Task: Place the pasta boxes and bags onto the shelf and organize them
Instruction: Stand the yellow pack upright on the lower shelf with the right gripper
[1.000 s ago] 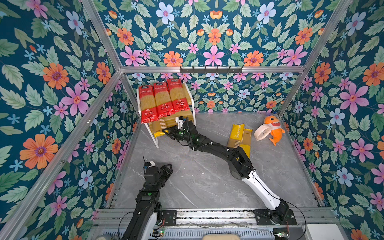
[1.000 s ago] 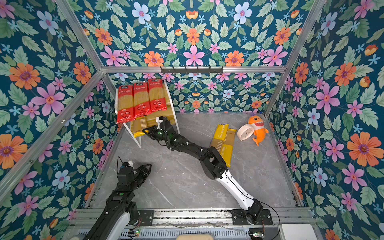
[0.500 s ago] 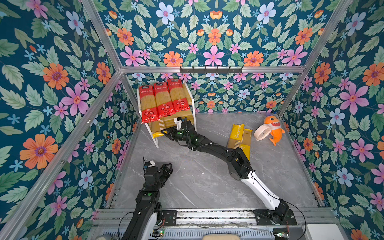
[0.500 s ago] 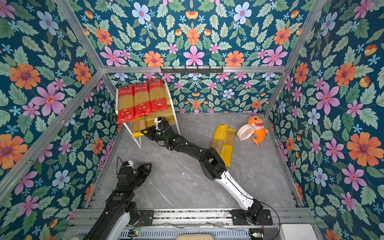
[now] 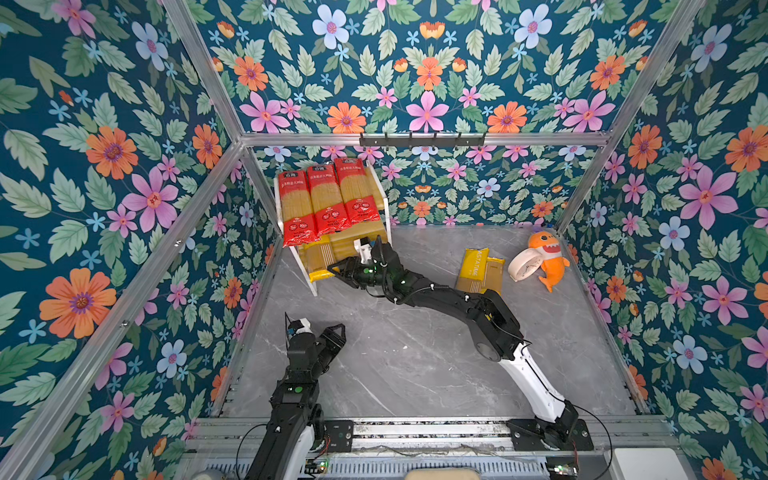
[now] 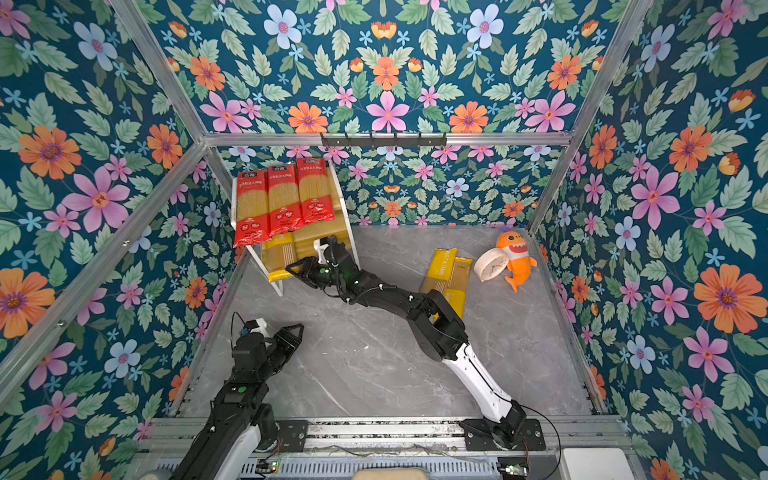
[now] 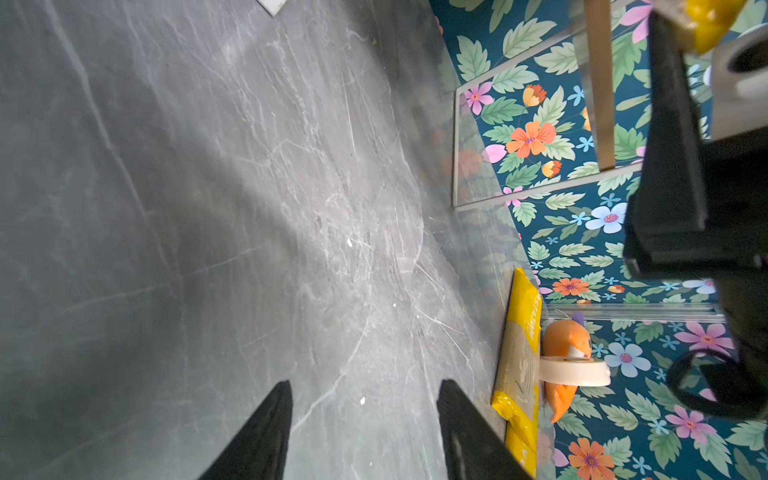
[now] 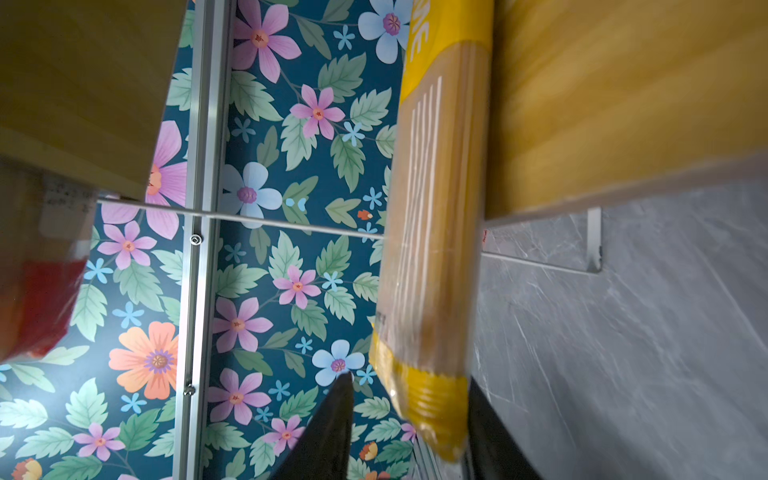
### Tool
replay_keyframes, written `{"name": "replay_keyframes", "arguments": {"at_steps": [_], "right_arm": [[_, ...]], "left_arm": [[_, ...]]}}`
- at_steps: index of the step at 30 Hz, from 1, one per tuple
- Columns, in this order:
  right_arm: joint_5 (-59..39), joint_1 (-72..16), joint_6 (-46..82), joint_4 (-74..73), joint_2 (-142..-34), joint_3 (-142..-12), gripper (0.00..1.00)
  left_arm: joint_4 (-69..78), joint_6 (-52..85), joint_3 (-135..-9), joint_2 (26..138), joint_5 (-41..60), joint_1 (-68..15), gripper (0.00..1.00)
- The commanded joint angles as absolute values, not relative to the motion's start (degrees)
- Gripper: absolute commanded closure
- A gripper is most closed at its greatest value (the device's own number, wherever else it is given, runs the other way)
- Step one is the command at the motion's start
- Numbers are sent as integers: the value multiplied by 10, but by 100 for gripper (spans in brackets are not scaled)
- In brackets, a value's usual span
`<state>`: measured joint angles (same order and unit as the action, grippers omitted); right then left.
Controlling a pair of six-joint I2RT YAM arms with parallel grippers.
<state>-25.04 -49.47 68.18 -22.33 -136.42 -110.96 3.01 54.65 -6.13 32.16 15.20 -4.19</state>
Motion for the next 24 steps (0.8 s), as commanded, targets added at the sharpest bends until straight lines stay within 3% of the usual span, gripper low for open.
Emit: {"name": "replay_keyframes", "arguments": {"at_steps": [1,8,14,21,24], "right_arm": [[-258,-490,649,-285,-1303,-1027,59],[-225,-472,604,-294,-1209,-878,59],[-245,-476,627,-292,-1252,-931,60],[-252,-490,637,-256,-1327,-1052,60],[-248,-493,637,-231,-1358,-1103,65]], "left_arm": [[44,517,-68,319,156,-44,41],[112,527,-57,351,150,-69,41],[212,551,-56,391,163,-71,40],[231,556,-61,468,150,-72,41],[256,581,-33,464,151,-72,42]]}}
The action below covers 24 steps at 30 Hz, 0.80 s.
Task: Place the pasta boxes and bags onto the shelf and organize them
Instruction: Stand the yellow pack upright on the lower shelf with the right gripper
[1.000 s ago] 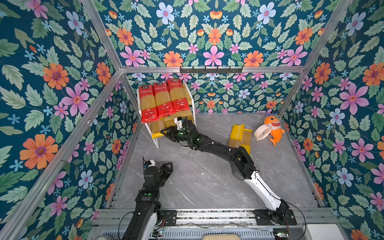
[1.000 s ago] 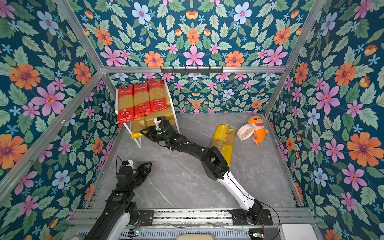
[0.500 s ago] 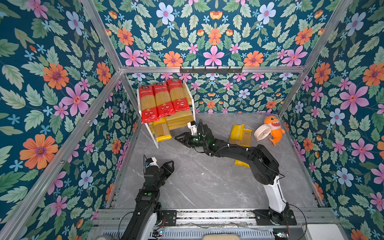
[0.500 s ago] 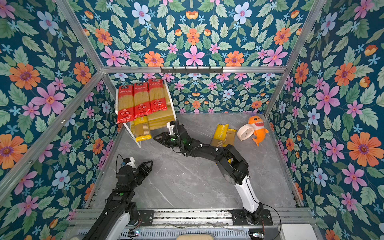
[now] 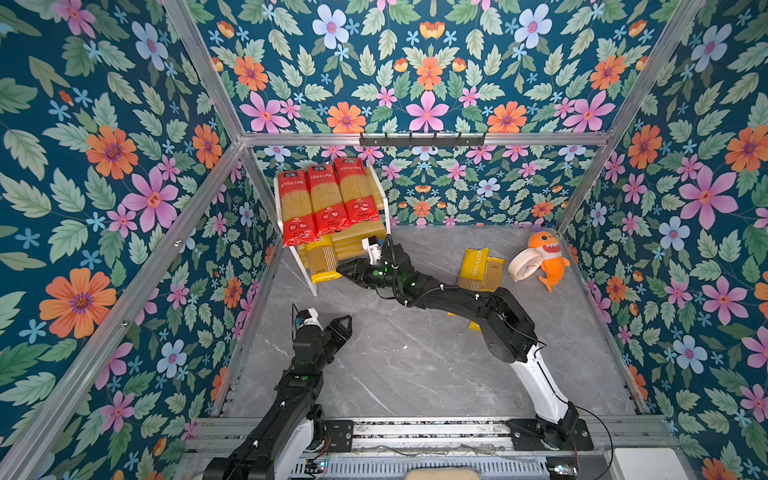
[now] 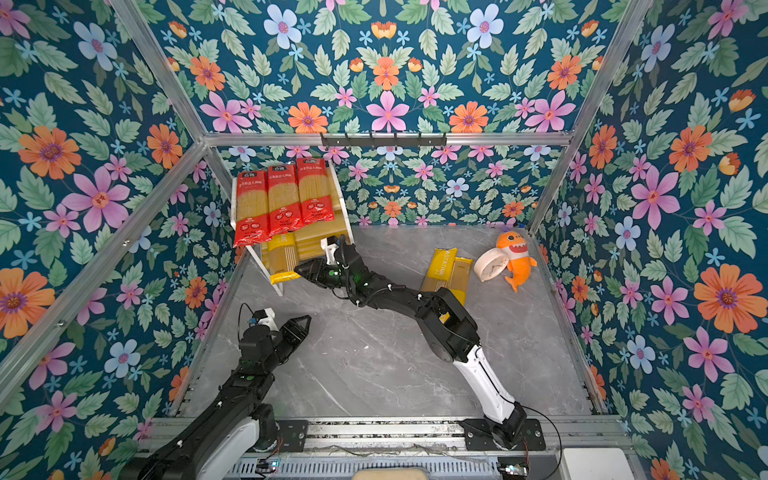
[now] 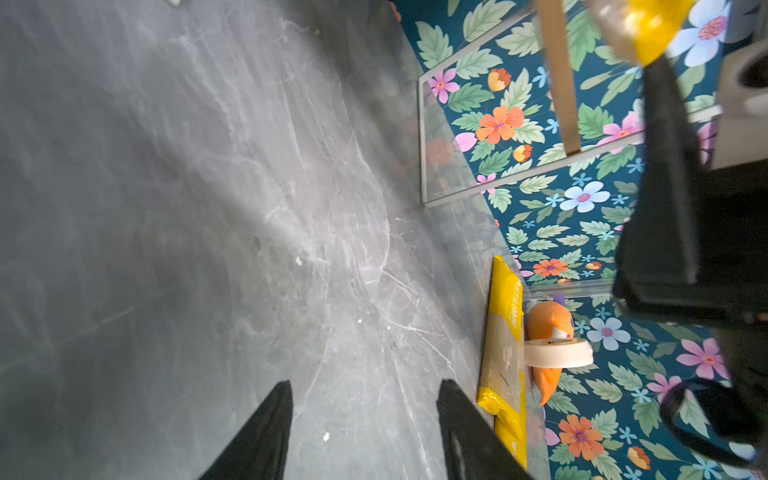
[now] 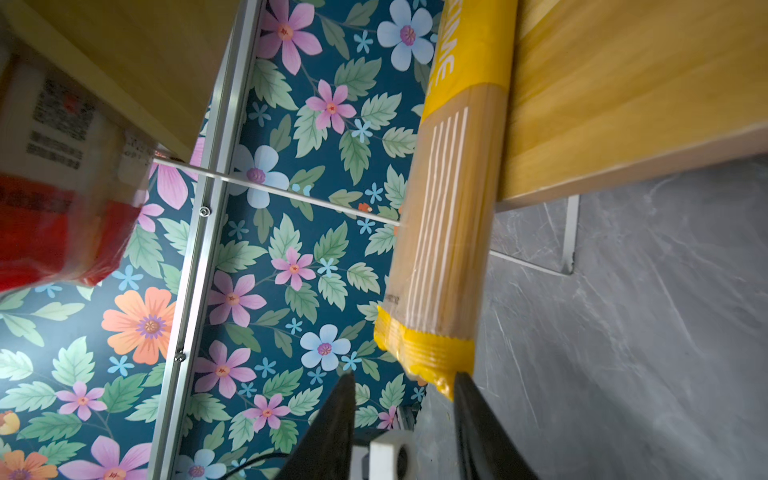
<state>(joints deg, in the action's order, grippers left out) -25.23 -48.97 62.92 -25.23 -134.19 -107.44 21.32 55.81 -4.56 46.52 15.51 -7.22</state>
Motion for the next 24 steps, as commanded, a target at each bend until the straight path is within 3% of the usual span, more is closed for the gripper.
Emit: {"name": "replay_keyframes", "arguments": {"at_steps": [1,7,13,17,24], "right_arm": [[-248,-493,636,-218,-1368,-1123,68],[-238,-496,620,-172,-1392,-1175,70],[-196,-511,581,-80,-1360,-1153,57],[-212,-517,593,-75,-1374,-1167,55],[-212,-517,600,-109,-1402,-1207,71]], "left_arm": [[253,583,-29,457,151,-73,42],[206,577,-19,403,142,-74,42],[206,576,-13,399,147,-74,41],[217,578,-13,404,148,-74,42],[210,579,-11,397,150,-76,42]]}}
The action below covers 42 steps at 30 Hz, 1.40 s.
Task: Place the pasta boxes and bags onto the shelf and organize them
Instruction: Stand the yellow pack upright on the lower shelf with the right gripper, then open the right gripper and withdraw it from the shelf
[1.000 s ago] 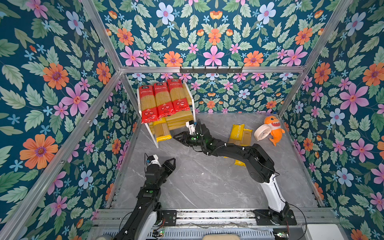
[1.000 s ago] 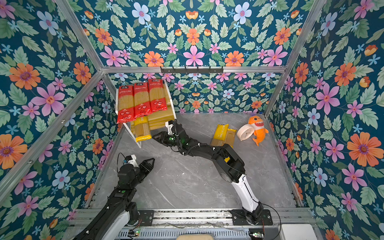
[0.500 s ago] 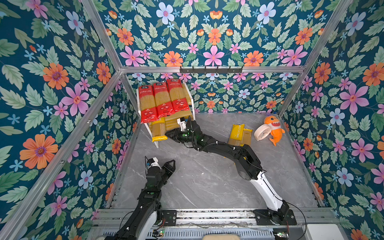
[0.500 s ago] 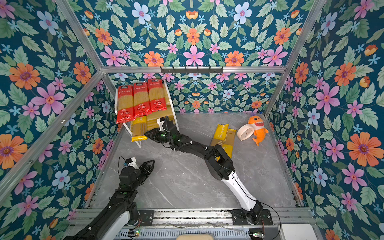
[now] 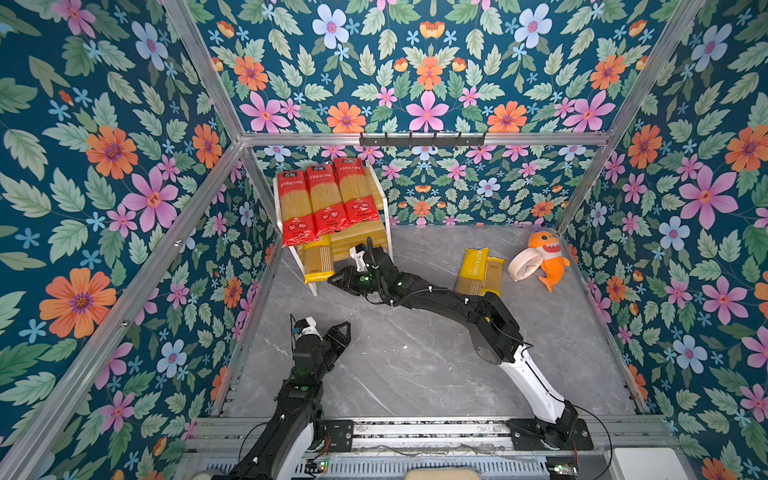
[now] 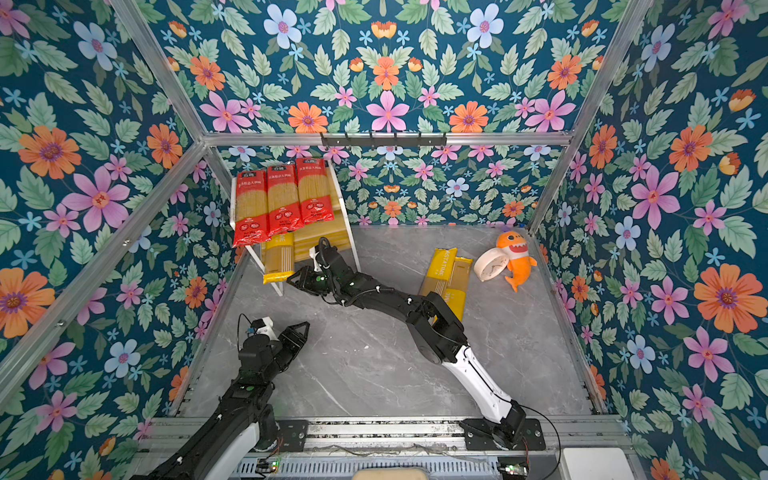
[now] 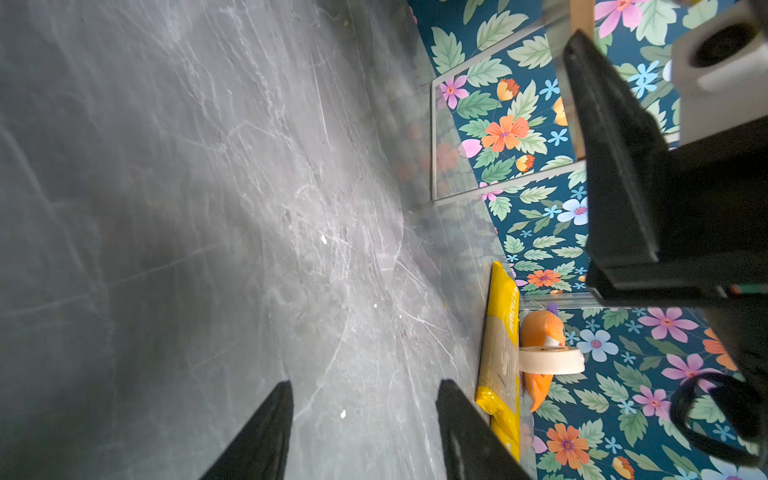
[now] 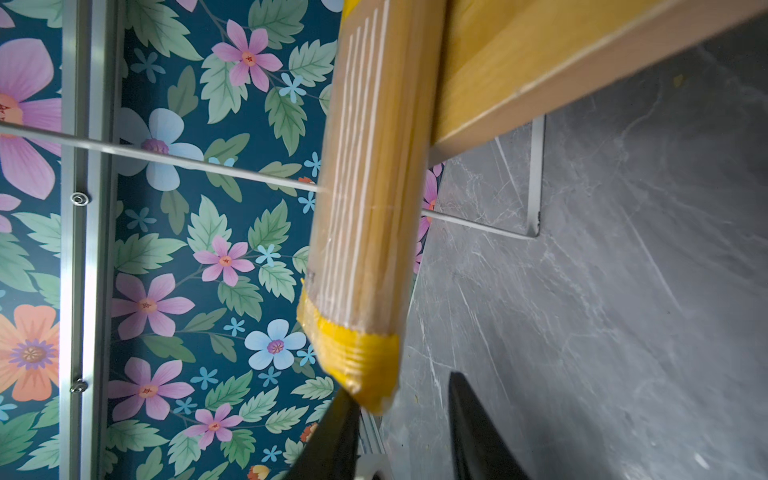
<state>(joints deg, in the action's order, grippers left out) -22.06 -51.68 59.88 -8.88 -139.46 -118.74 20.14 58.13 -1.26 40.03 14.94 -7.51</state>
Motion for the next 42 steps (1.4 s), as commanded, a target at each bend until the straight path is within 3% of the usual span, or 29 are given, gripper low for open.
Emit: {"name": "replay_keyframes", "arguments": {"at_steps": [1,4,7,19,23,28,34,38,42], "right_arm": [[-213,-516,598,-109,-1408,-1217,74],[-227,-510,601,-105,-1433,-1258,89],[-241,-505,601,-85,-1456,-1300,98],[-301,-487,594,-40,-1492,-1378,100],[-304,-487,592,-60,-1468,-1340,80],[-298,-486,586,-117,-1389,-1219,66],[-298,-485,577,-173,-1297,-1052,63],[-282,-468,585,-228,-1209,-887,63],[-247,-447,544,-184,-1121,-753,63]], "left_arm": [[210,578,-10,395,149,-76,42],[211,579,-6,394,147,-77,42],[216,578,-4,397,146,-77,42],[222,578,-2,401,146,-78,42],[218,576,-5,398,146,-80,42],[213,570,-9,394,140,-85,42],[224,563,-20,405,116,-124,42],[229,536,-41,424,49,-209,41],[270,522,-68,491,0,-289,40]]}}
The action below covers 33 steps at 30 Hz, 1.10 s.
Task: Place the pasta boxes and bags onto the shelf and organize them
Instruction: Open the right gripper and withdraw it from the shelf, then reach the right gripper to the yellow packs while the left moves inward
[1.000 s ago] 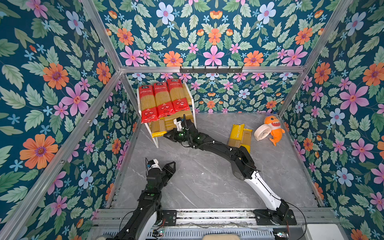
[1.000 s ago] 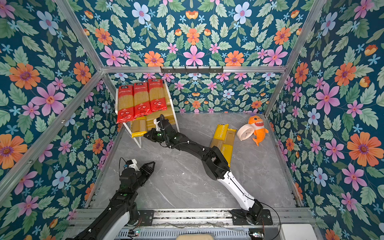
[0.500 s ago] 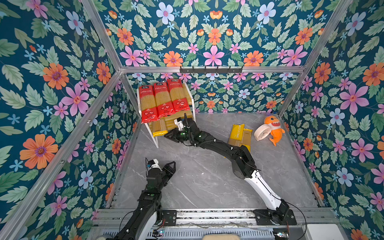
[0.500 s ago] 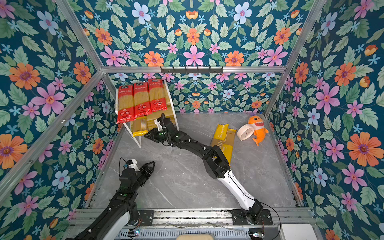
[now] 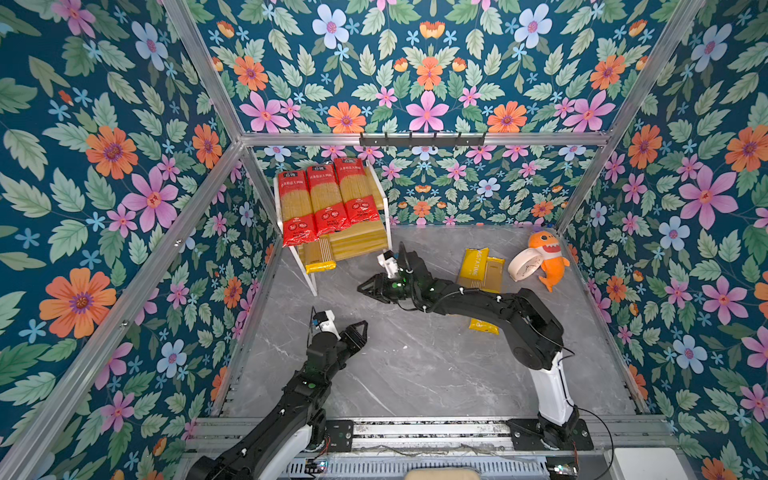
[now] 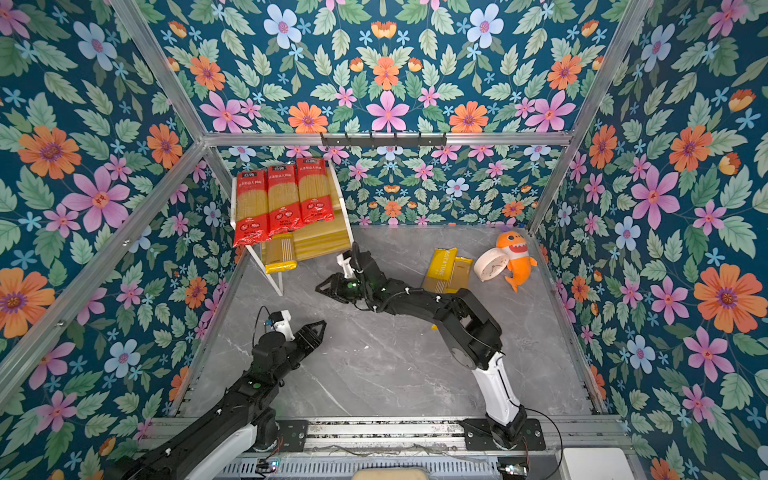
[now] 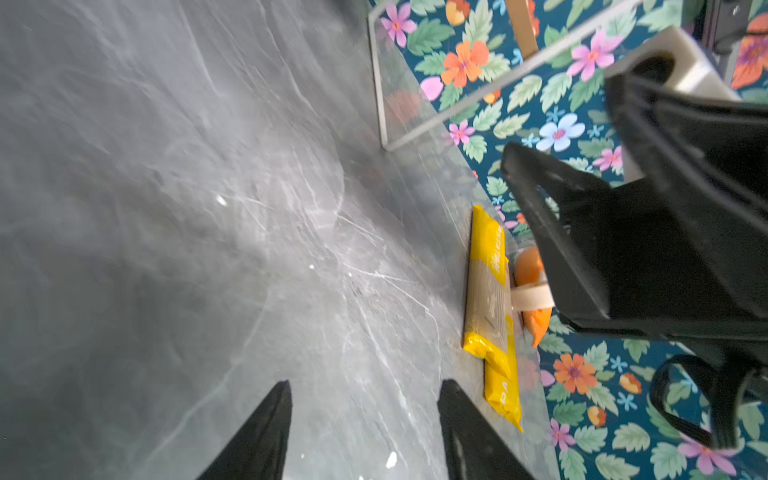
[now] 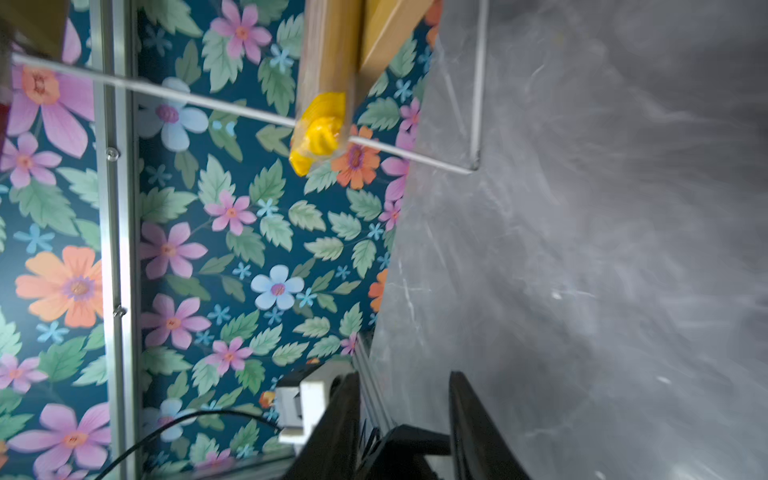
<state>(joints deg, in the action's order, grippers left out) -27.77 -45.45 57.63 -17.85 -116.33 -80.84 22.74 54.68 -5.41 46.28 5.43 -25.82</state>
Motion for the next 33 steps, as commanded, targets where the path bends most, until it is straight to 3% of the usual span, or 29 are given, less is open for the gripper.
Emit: {"name": "replay_keyframes", "arguments": {"at_steps": [1,9,14,22,28,31,33], "right_arm": [[-231,-438,530,-159,-1098,-720,62],[-38,-344,399,121,-970,-615,49],[-8,-245,360,196,-932,-609,46],[-3,-196,411,149,-925,-565,46],[-26,-192,434,114,-993,-579,47],[-49,-192,442,79,-1010,-571,52],[-62,-192,442,75,-1014,-571,62]], "left_arm": [[282,519,-75,510,-7,-307,40],[373,493,-173,707,-41,-445,40],[390,473,-248,800,-21,-491,40],[408,472,-279,841,-20,-504,40],[425,500,-244,817,-27,-505,40],[435,509,-228,807,-36,-505,40],[435,512,-225,804,-39,-504,40]]}}
